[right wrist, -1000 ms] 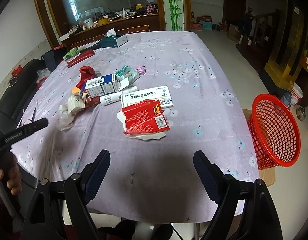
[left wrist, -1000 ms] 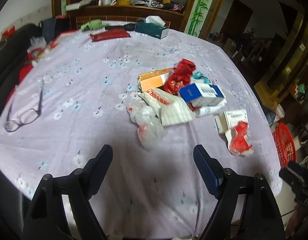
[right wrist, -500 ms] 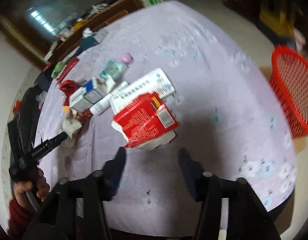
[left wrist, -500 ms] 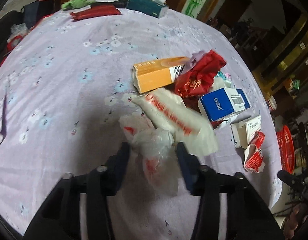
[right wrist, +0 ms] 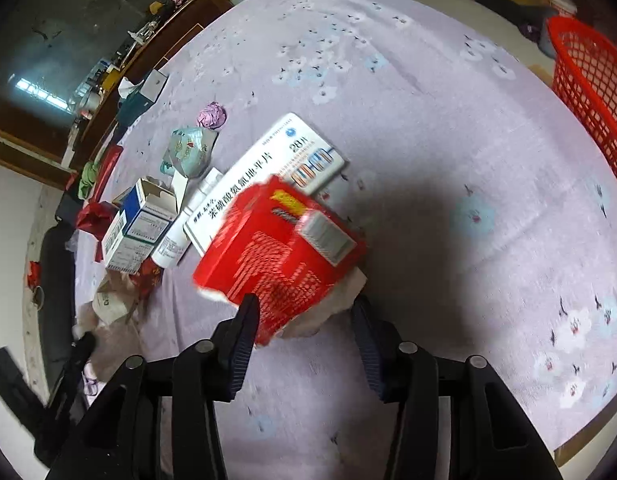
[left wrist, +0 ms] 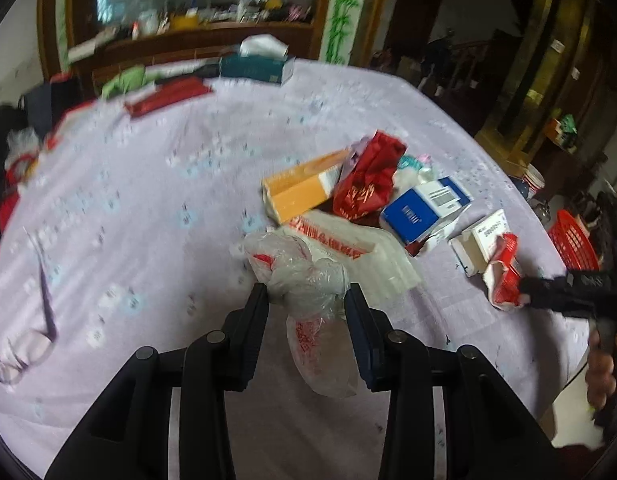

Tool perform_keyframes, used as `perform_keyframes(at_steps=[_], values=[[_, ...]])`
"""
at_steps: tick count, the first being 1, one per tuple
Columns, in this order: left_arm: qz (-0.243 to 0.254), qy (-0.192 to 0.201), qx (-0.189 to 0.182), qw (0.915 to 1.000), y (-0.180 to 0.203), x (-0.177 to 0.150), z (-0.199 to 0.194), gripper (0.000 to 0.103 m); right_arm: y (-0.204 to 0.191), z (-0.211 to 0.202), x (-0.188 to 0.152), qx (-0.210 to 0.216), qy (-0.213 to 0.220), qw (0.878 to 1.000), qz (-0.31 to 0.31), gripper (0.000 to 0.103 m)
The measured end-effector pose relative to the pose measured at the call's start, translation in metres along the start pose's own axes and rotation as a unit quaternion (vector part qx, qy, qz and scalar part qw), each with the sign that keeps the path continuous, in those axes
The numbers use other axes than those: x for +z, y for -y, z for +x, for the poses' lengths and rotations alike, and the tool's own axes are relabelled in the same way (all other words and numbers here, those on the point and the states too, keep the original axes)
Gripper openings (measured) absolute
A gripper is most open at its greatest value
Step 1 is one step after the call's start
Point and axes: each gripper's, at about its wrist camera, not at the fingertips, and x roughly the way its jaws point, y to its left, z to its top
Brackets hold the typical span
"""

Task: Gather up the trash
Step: 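Grasp the torn red box with the right tool while the left tool grasps the white plastic bag, then carry the red box and plastic bag to the red basket and release both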

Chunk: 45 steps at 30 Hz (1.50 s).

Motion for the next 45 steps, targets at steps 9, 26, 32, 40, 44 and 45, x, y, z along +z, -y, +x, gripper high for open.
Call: perform_keyframes(at_steps=[9, 26, 32, 40, 44, 45], values=[[0.072, 0.058, -0.018, 0.9956, 0.015, 0.005, -0.034, 0.038, -0.028, -0.011, -0.002, -0.019, 0.042, 0.998, -0.037, 0.005], [0.129, 0.064, -0.091, 0.9853, 0.052, 0.006, -0.026, 0.038, -0.051, -0.060, -0.031, -0.055, 0.104, 0.991, -0.070, 0.001], [0.143, 0.061, -0.105, 0.9822, 0.065, 0.006, -0.022, 0.038, -0.045, -0.079, -0.037, -0.059, 0.128, 0.988, -0.069, 0.001], [0.163, 0.070, -0.108, 0.9782, 0.096, 0.010, -0.027, 0.038, -0.033, -0.108, -0.028, -0.043, 0.155, 0.984, -0.074, 0.001], [0.177, 0.073, -0.107, 0.9756, 0.118, 0.012, -0.029, 0.038, -0.021, -0.127, -0.022, -0.037, 0.172, 0.982, -0.072, 0.001], [0.178, 0.071, -0.110, 0.9754, 0.125, 0.012, -0.028, 0.038, -0.015, -0.132, -0.020, -0.038, 0.177, 0.981, -0.069, 0.001]])
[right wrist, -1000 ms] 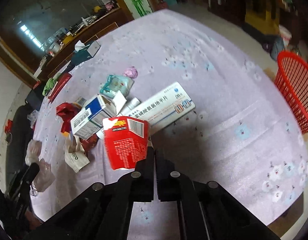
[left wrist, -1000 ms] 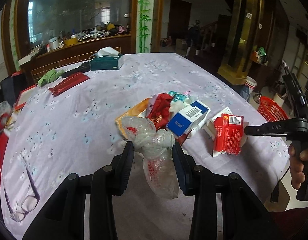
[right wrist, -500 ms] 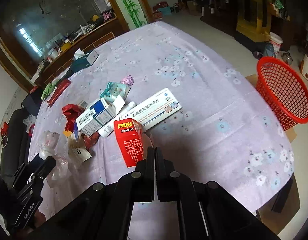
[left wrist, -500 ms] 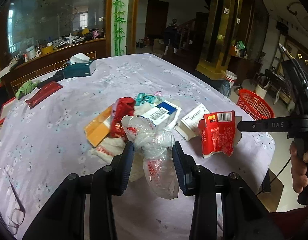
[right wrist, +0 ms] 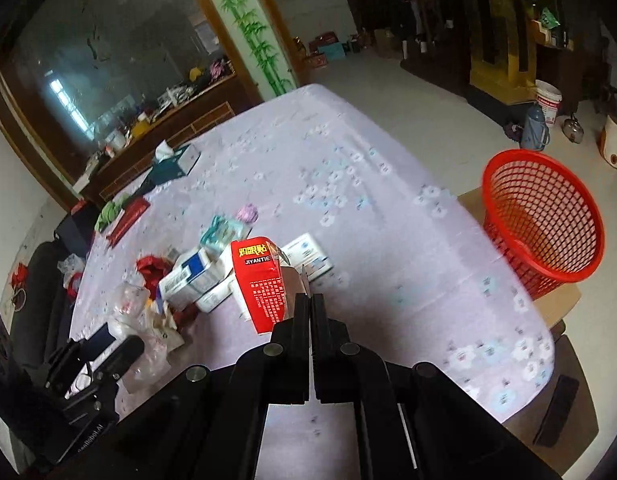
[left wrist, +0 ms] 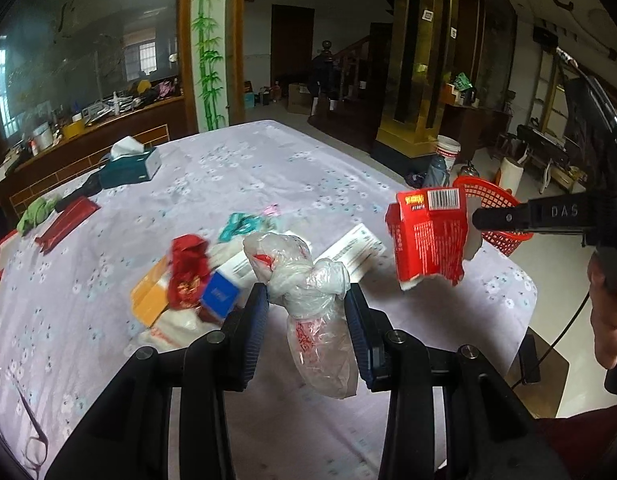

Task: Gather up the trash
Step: 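Carry the red box and plastic bag to the red basket and release both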

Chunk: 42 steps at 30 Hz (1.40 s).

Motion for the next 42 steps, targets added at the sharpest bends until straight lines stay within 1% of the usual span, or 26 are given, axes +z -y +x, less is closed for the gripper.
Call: perform_keyframes(at_steps=[3, 6, 13, 17, 21, 25, 28, 32, 34, 36, 38, 39, 40, 42], values=[[0.003, -0.006, -0.015, 0.9999, 0.019, 0.008, 0.007, 0.038, 0.023, -0.013, 0.007, -0.006, 0.013, 1.000, 0.015, 0.001], [0.020, -0.007, -0.031, 0.9993, 0.045, 0.018, 0.014, 0.038, 0.052, -0.029, 0.015, -0.016, 0.028, 0.999, 0.037, 0.001], [0.055, -0.007, -0.094, 0.9940, 0.121, 0.055, 0.036, 0.038, 0.130, -0.074, 0.032, -0.057, 0.072, 0.992, 0.091, 0.001], [0.061, -0.010, -0.130, 0.9895, 0.164, 0.079, 0.058, 0.038, 0.172, -0.095, 0.045, -0.079, 0.092, 0.986, 0.114, 0.001], [0.057, -0.024, -0.152, 0.9864, 0.201, 0.100, 0.089, 0.038, 0.201, -0.107, 0.058, -0.100, 0.107, 0.982, 0.120, 0.001], [0.051, -0.032, -0.165, 0.9845, 0.233, 0.121, 0.117, 0.038, 0.226, -0.105, 0.074, -0.113, 0.111, 0.979, 0.124, 0.001], [0.054, -0.035, -0.165, 0.9842, 0.252, 0.133, 0.139, 0.038, 0.240, -0.096, 0.080, -0.116, 0.106, 0.980, 0.126, 0.001], [0.073, -0.050, -0.167, 0.9821, 0.280, 0.139, 0.168, 0.038, 0.259, -0.078, 0.089, -0.113, 0.094, 0.981, 0.129, 0.001], [0.076, -0.057, -0.162, 0.9822, 0.289, 0.140, 0.177, 0.038, 0.267, -0.068, 0.092, -0.110, 0.086, 0.981, 0.131, 0.002], [0.076, -0.067, -0.165, 0.9810, 0.299, 0.143, 0.190, 0.042, 0.275, -0.061, 0.093, -0.106, 0.082, 0.982, 0.134, 0.003], [0.073, -0.073, -0.158, 0.9819, 0.306, 0.144, 0.200, 0.051, 0.281, -0.054, 0.095, -0.098, 0.075, 0.984, 0.131, 0.004], [0.069, -0.073, -0.153, 0.9831, 0.308, 0.145, 0.202, 0.059, 0.282, -0.052, 0.096, -0.097, 0.073, 0.984, 0.128, 0.007], [0.064, -0.072, -0.151, 0.9839, 0.308, 0.146, 0.203, 0.061, 0.284, -0.051, 0.096, -0.096, 0.072, 0.985, 0.123, 0.009], [0.052, -0.073, -0.145, 0.9854, 0.308, 0.148, 0.202, 0.061, 0.287, -0.048, 0.096, -0.091, 0.066, 0.987, 0.116, 0.011]])
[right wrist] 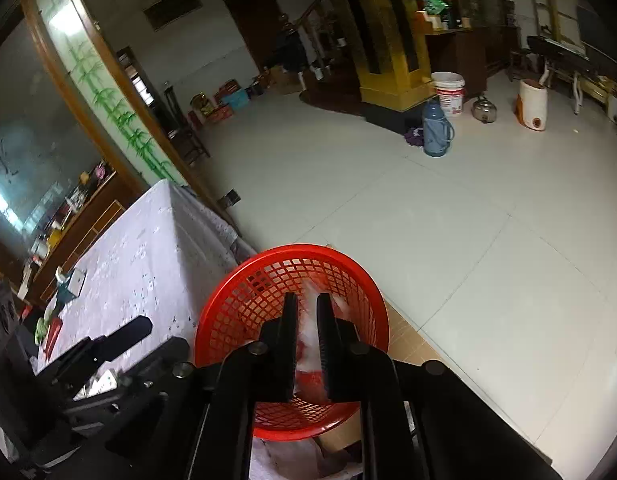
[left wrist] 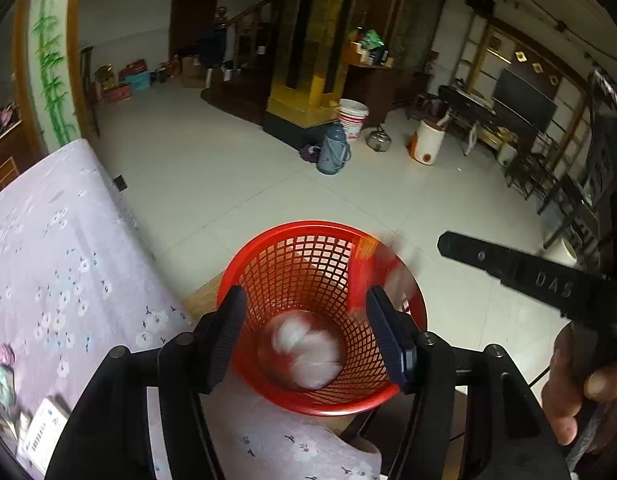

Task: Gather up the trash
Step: 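Carry the red box and plastic bag to the red basket and release both, then return both tools to the table and grasp the white paper bag with the left tool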

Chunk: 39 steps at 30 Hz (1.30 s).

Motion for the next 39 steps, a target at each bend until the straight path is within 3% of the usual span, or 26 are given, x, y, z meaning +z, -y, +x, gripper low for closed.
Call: perform_keyframes(at_steps=[3, 7, 12, 18, 25, 29, 33, 37, 39], values=[[-0.028, 0.005, 0.004, 0.9996, -0.005, -0.005, -0.014, 0.061, 0.002, 0.003, -0.001, 0.003, -0.009, 1.000, -0.011, 0.011], [-0.056, 0.014, 0.019, 0.9982, -0.020, -0.021, -0.046, 0.061, -0.014, 0.003, -0.009, 0.039, -0.021, 0.999, -0.026, 0.011], [-0.087, 0.034, 0.060, 0.9938, -0.049, -0.041, -0.105, 0.061, -0.062, 0.010, -0.035, 0.095, -0.064, 0.992, -0.046, 0.014], [-0.153, 0.046, 0.099, 0.9822, -0.109, -0.087, -0.173, 0.062, -0.126, 0.017, -0.074, 0.141, -0.106, 0.981, -0.082, 0.019], [-0.230, 0.037, 0.135, 0.9631, -0.197, -0.168, -0.246, 0.062, -0.190, 0.016, -0.121, 0.153, -0.123, 0.976, -0.092, 0.028], [-0.284, 0.029, 0.160, 0.9450, -0.257, -0.212, -0.276, 0.063, -0.235, 0.018, -0.144, 0.161, -0.135, 0.971, -0.111, 0.028], [-0.334, 0.015, 0.172, 0.9265, -0.313, -0.243, -0.285, 0.063, -0.268, 0.008, -0.161, 0.159, -0.125, 0.973, -0.112, 0.031], [-0.367, 0.003, 0.150, 0.9179, -0.345, -0.253, -0.275, 0.063, -0.287, -0.006, -0.170, 0.155, -0.125, 0.971, -0.135, 0.033], [-0.369, -0.005, 0.142, 0.9187, -0.355, -0.254, -0.264, 0.063, -0.290, -0.011, -0.171, 0.148, -0.118, 0.972, -0.142, 0.035]])
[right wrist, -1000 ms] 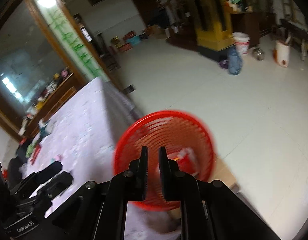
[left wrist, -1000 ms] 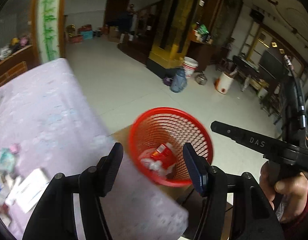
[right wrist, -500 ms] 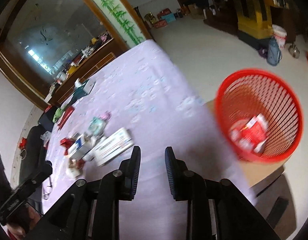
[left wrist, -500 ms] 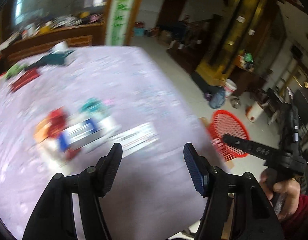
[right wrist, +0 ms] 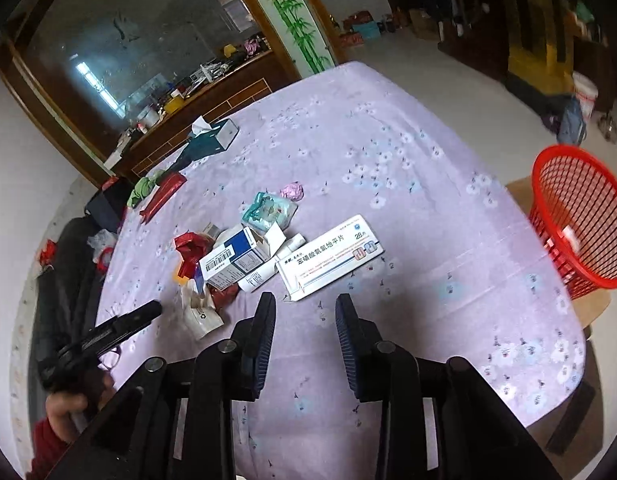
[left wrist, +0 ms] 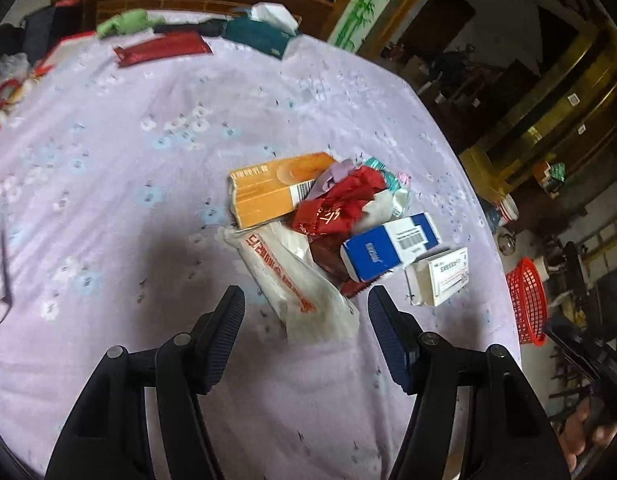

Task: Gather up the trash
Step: 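Return both tools to the table and grasp the white paper bag with the left tool, then grasp the white-green medicine box with the right tool while the left tool holds the paper bag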

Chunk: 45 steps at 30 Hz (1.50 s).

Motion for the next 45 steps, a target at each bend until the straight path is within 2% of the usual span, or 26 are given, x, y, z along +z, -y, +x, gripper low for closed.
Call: perform_keyframes(at_steps=[8, 12, 14, 16, 18, 22, 27, 32, 38, 41, 45], values=[[-0.027, -0.026, 0.035, 0.9987, -0.004, 0.006, 0.055, 0.063, 0.004, -0.005, 0.013, 0.003, -0.016, 1.000, -0.024, 0.037], [-0.039, -0.011, 0.044, 0.9982, -0.002, 0.001, 0.066, 0.061, 0.007, -0.010, 0.021, 0.022, -0.025, 0.998, -0.050, 0.038], [-0.045, 0.005, 0.050, 0.9977, -0.001, -0.002, 0.066, 0.054, 0.009, -0.009, 0.026, 0.032, -0.034, 0.997, -0.065, 0.038], [-0.050, 0.014, 0.059, 0.9969, 0.001, -0.004, 0.065, 0.042, 0.012, -0.008, 0.031, 0.044, -0.039, 0.995, -0.082, 0.040], [-0.055, 0.026, 0.061, 0.9963, 0.005, -0.008, 0.059, 0.037, 0.012, -0.005, 0.035, 0.060, -0.042, 0.993, -0.095, 0.044], [-0.047, 0.046, 0.076, 0.9949, 0.014, -0.026, 0.040, 0.036, 0.008, 0.015, 0.039, 0.092, -0.050, 0.987, -0.118, 0.047], [-0.031, 0.047, 0.073, 0.9958, 0.023, -0.046, 0.000, 0.036, -0.002, 0.056, 0.054, 0.133, -0.080, 0.984, -0.093, 0.047], [0.001, 0.054, 0.069, 0.9962, 0.032, -0.052, -0.036, 0.036, -0.028, 0.099, 0.078, 0.138, -0.083, 0.981, -0.104, 0.047], [0.039, 0.047, 0.050, 0.9969, 0.034, -0.056, -0.048, 0.036, -0.058, 0.145, 0.086, 0.154, -0.103, 0.977, -0.107, 0.047], [0.059, 0.055, 0.044, 0.9957, 0.032, -0.057, -0.051, 0.036, -0.066, 0.165, 0.085, 0.143, -0.099, 0.978, -0.114, 0.047], [0.038, 0.050, 0.043, 0.9971, 0.025, -0.056, -0.051, 0.036, -0.069, 0.176, 0.071, 0.133, -0.132, 0.974, -0.125, 0.046]])
